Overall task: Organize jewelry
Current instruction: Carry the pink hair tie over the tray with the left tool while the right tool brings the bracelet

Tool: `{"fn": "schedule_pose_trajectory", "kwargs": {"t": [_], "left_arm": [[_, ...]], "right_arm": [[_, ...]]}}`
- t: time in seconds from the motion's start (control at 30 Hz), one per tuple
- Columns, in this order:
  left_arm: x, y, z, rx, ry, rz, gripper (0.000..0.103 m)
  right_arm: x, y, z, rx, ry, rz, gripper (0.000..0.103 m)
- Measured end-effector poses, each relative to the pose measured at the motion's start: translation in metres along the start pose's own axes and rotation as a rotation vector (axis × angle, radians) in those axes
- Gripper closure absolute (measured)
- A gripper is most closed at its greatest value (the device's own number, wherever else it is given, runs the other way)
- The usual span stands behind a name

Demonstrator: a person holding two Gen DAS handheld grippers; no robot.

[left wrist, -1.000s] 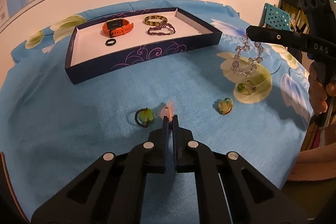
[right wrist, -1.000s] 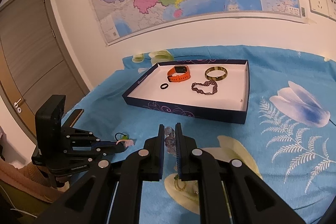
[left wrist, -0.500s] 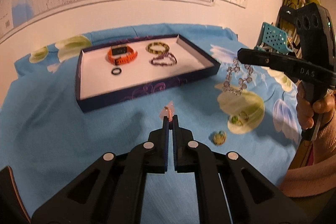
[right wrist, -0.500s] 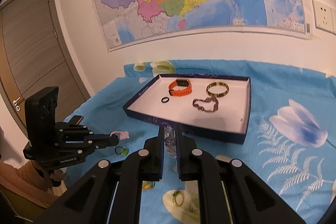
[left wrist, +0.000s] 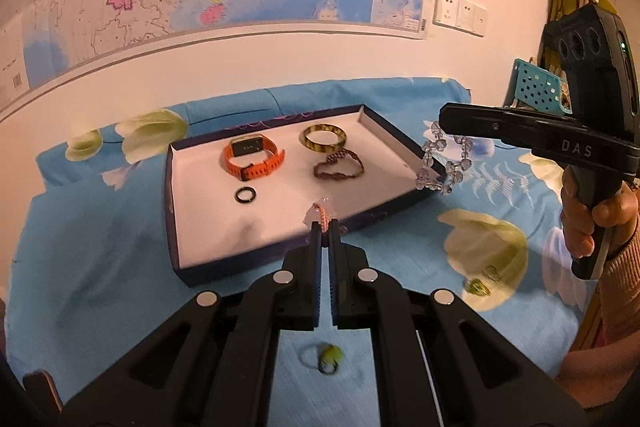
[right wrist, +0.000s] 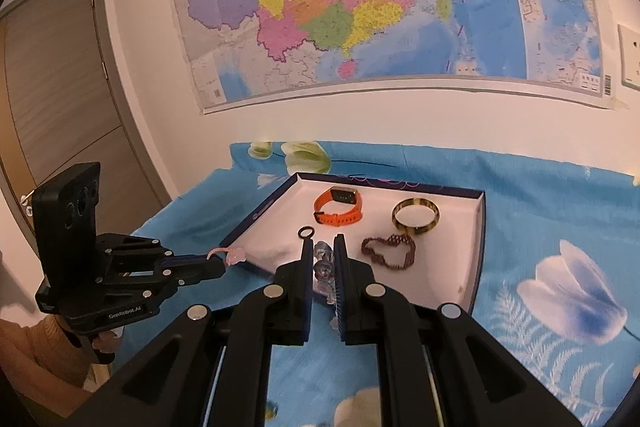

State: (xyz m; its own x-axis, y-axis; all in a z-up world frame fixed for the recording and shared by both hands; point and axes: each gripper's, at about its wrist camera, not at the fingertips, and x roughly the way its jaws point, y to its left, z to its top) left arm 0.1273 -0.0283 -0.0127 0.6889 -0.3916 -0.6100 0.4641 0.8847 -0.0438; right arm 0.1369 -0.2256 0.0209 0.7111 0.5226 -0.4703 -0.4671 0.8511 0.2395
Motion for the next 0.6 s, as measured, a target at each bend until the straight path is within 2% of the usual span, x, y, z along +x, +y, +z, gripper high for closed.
{"fn": "schedule_pose_trajectory", "kwargs": {"t": [0.17,0.6], "left_arm": [[0.014,0.009,0.010,-0.009,0.006,0.022,0.099],[0.045,0.021,0.024,-0.017,0.026,0.056,0.099]], "right_arm": [[0.022,-0.011,0.012,0.020,0.013,0.003,0.095],[0.069,-0.023,0.018,0.040,0.067,0.006,0.095]]}}
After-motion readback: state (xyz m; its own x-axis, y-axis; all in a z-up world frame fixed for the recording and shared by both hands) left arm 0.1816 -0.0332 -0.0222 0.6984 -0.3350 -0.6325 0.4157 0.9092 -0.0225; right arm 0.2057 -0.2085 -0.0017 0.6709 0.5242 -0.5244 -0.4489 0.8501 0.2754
